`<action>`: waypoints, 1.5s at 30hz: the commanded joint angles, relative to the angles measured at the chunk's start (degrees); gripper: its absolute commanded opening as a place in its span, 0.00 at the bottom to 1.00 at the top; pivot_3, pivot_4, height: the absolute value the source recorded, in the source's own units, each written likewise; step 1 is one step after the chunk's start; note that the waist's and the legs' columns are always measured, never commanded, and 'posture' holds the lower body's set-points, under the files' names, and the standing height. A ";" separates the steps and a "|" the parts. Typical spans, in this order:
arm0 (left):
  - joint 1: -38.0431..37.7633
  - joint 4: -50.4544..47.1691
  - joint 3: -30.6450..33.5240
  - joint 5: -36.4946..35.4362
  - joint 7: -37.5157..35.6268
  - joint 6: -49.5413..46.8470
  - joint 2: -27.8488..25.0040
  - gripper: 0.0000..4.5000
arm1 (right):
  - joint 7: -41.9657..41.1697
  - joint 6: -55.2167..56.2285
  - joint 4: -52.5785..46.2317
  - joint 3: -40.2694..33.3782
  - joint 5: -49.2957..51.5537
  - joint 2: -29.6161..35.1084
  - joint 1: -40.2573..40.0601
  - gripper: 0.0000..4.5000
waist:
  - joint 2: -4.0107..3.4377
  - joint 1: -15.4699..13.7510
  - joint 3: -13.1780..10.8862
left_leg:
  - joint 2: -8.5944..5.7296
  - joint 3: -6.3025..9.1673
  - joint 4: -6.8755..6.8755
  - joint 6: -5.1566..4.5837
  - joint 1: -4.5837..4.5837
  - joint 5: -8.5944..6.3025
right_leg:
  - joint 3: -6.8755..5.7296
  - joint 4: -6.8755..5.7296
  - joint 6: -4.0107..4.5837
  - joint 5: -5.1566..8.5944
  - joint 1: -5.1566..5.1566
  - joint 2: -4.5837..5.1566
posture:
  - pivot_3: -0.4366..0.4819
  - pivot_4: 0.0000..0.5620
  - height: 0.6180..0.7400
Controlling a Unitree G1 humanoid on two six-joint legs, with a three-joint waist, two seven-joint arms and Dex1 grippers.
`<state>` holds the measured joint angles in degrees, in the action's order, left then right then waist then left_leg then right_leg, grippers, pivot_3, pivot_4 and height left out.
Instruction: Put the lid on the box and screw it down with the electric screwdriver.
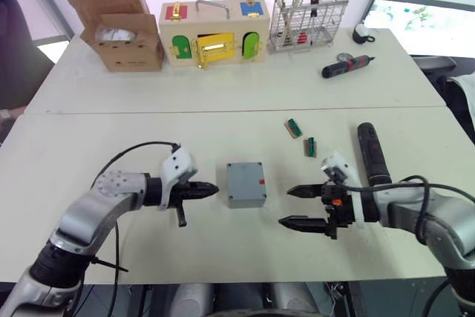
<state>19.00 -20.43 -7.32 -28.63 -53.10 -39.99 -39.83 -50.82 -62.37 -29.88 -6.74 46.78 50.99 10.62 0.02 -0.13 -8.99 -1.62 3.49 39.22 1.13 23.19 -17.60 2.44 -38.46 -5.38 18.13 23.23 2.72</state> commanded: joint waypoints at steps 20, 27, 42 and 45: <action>10.20 -5.64 -9.20 4.47 -13.67 11.62 -1.38 0.00 | -21.43 -15.63 51.60 39.32 -24.98 23.50 47.82 1.00 | -0.04 -0.27 -0.04 | 0.02 -0.25 -0.07 -0.13 0.21 -0.08 | 0.09 0.31 -0.06 -0.05 0.23 -0.02 | 0.48 0.27 1.00; 5.89 -8.71 -7.52 4.79 -10.05 9.70 -2.39 0.00 | -26.47 -13.64 66.49 47.05 -33.61 14.89 53.03 1.00 | -0.06 -0.39 -0.05 | 0.02 -0.23 -0.10 -0.05 0.20 -0.03 | 0.10 0.21 -0.06 -0.05 0.30 -0.02 | 0.48 0.27 1.00; 1.24 -13.39 -6.49 4.38 -5.20 6.82 -3.35 0.00 | -34.09 -7.97 71.34 51.78 -45.37 10.11 50.25 1.00 | -0.07 -0.62 -0.05 | -0.01 -0.17 -0.07 0.12 0.21 0.07 | 0.05 0.20 -0.06 -0.05 0.26 0.00 | 0.48 0.27 1.00; 1.78 -12.72 -7.38 4.87 -4.64 7.11 -2.56 0.00 | -34.11 -9.35 71.01 50.83 -45.75 9.46 49.25 1.00 | -0.03 -0.66 -0.03 | -0.01 -0.14 -0.06 0.12 0.20 0.07 | 0.02 0.22 -0.06 -0.05 0.22 0.01 | 0.48 0.27 1.00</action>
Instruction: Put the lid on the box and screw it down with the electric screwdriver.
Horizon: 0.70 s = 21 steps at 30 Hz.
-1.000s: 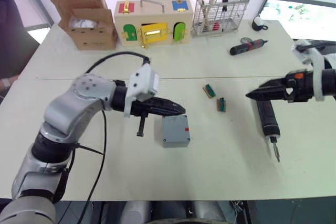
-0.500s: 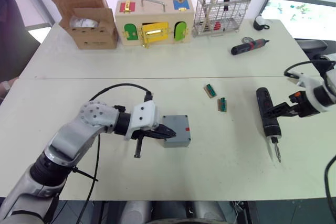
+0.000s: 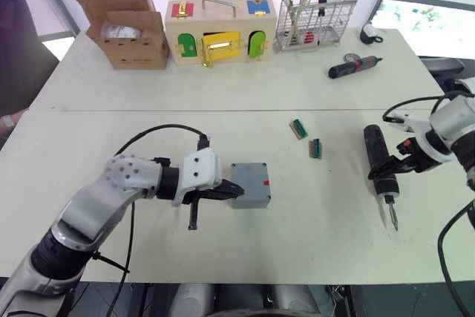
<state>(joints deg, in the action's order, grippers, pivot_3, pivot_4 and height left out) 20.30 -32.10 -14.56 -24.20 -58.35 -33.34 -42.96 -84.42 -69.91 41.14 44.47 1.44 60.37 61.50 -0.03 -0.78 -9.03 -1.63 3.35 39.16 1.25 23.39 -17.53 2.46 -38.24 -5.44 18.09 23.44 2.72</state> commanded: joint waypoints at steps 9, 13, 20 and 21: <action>0.91 0.79 -1.75 2.74 1.64 1.66 2.80 0.00 | 2.47 0.06 -4.47 -2.52 -3.70 1.28 -6.87 0.70 | 0.15 -0.17 0.09 | 0.00 0.07 0.01 0.02 -0.02 0.01 | -0.06 0.02 0.00 0.00 -0.08 0.00 | 0.48 0.27 1.00; 0.92 1.55 -1.92 3.27 1.92 2.16 3.45 0.00 | 0.63 2.85 -9.48 -3.92 -4.10 3.68 -9.87 0.48 | 0.16 -0.24 0.10 | -0.02 0.10 0.04 0.01 -0.03 0.00 | -0.08 0.04 0.00 0.00 -0.13 0.02 | 0.48 0.27 1.00; 1.14 3.13 -2.18 3.88 1.69 3.07 4.35 0.00 | -0.49 17.04 -16.19 -9.01 -5.92 8.73 -16.94 0.43 | 0.16 -1.38 0.09 | -0.03 0.09 0.04 -0.01 -0.04 -0.01 | -0.10 0.05 0.00 0.00 -0.13 0.02 | 0.48 0.27 1.00; 1.25 3.46 -2.21 3.98 1.60 3.25 4.48 0.00 | -0.27 16.74 -16.34 -9.67 -6.12 8.63 -17.39 0.43 | 0.16 -1.52 0.09 | -0.03 0.09 0.06 -0.01 -0.04 -0.01 | -0.09 0.04 0.00 0.00 -0.13 0.02 | 0.48 0.27 1.00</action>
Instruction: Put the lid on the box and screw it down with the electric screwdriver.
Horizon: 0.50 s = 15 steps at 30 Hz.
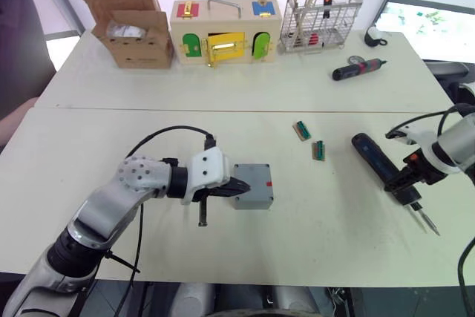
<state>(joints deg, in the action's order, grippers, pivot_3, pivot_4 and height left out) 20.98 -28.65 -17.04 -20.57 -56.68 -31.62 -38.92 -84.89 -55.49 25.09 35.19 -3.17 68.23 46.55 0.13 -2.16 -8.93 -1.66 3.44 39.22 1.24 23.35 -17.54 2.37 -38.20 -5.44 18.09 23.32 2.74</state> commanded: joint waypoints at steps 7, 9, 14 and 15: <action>2.48 3.92 0.65 1.34 -2.17 3.69 0.20 0.00 | -0.81 1.39 -0.99 -4.24 -0.97 0.27 -3.59 0.42 | 0.00 -0.16 0.00 | -0.01 0.01 0.05 0.01 -0.03 0.01 | 0.00 -0.01 0.00 0.00 -0.07 0.00 | 0.48 0.27 1.00; 3.34 5.51 0.93 1.41 -2.97 4.33 0.26 0.00 | -0.37 0.60 -0.74 -5.88 -0.39 -0.13 -3.57 0.42 | 0.00 -0.02 0.00 | -0.01 -0.01 0.05 0.01 -0.03 0.00 | 0.00 -0.01 0.00 0.00 -0.06 0.00 | 0.48 0.27 1.00; 4.91 9.01 3.24 -1.70 -4.66 4.30 1.65 0.00 | -1.04 -3.51 1.02 -14.10 4.73 -0.71 0.44 0.42 | -0.07 0.18 -0.04 | -0.01 -0.05 0.04 0.02 -0.03 0.01 | 0.03 -0.03 0.00 0.00 -0.01 -0.01 | 0.48 0.27 1.00; 5.04 9.49 4.07 -2.76 -4.96 3.95 1.99 0.00 | -1.66 -5.67 0.66 -16.45 6.84 -0.66 1.68 0.42 | -0.17 0.25 -0.09 | -0.01 -0.08 0.04 0.02 -0.02 0.01 | 0.04 -0.05 0.00 0.00 0.02 -0.02 | 0.48 0.27 1.00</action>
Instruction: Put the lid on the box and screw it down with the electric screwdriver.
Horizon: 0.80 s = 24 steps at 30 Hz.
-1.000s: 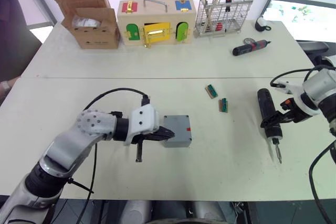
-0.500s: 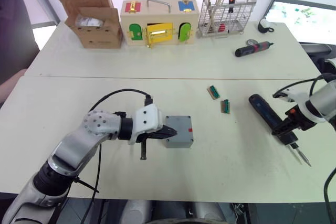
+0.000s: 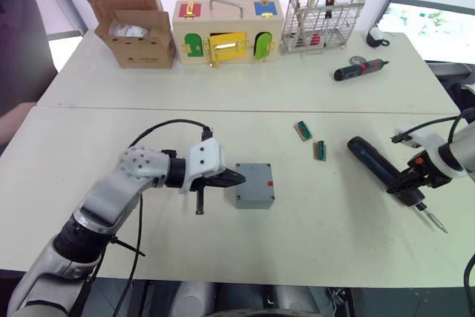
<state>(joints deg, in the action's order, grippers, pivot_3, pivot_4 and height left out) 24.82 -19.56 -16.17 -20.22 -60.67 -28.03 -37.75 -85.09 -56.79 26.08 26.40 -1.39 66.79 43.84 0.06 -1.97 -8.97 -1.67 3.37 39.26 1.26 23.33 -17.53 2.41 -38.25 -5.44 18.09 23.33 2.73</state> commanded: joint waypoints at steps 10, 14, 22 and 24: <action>5.12 5.08 5.42 -8.05 -4.40 -2.53 2.39 0.00 | 7.59 -32.65 -19.47 -48.77 28.79 -7.26 9.07 0.42 | -0.34 0.52 -0.08 | 0.05 -0.06 -0.14 -0.06 0.10 -0.04 | 0.07 -0.16 0.00 0.00 0.26 -0.05 | 0.48 0.27 1.00; 6.51 5.83 4.23 -7.16 -6.81 -2.63 1.10 0.00 | 27.93 -35.71 -43.60 -68.11 26.00 -34.32 11.39 0.42 | -0.24 1.59 -0.02 | 0.07 -0.05 -0.08 -0.11 0.01 -0.06 | 0.14 -0.43 0.00 0.00 0.24 -0.08 | 0.48 0.27 1.00; 6.00 5.57 0.82 -2.25 -8.28 -1.82 -2.01 0.00 | 42.87 -21.28 -67.58 -59.29 28.82 -57.36 -3.19 0.42 | -0.24 1.62 0.00 | -0.16 0.04 -0.13 0.44 0.45 0.26 | 0.14 -1.28 -0.01 0.00 1.06 0.03 | 0.48 0.27 1.00; 5.50 5.15 0.64 -1.80 -7.47 -2.09 -1.78 0.00 | 44.15 -16.69 -70.42 -54.81 29.22 -58.58 -8.17 0.42 | -0.24 2.06 0.00 | -0.31 -0.02 -0.11 0.42 0.47 0.26 | 0.15 -1.27 -0.01 0.00 1.07 0.09 | 0.48 0.27 1.00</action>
<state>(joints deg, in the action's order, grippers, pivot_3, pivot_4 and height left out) 30.84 -12.89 -15.27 -22.71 -68.50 -30.65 -39.39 -41.87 -79.23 -38.99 -31.16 26.03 8.46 36.46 -0.17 0.09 -8.97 -1.99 3.35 39.18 1.67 23.80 -17.26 2.55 -39.52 -5.45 18.09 24.40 2.83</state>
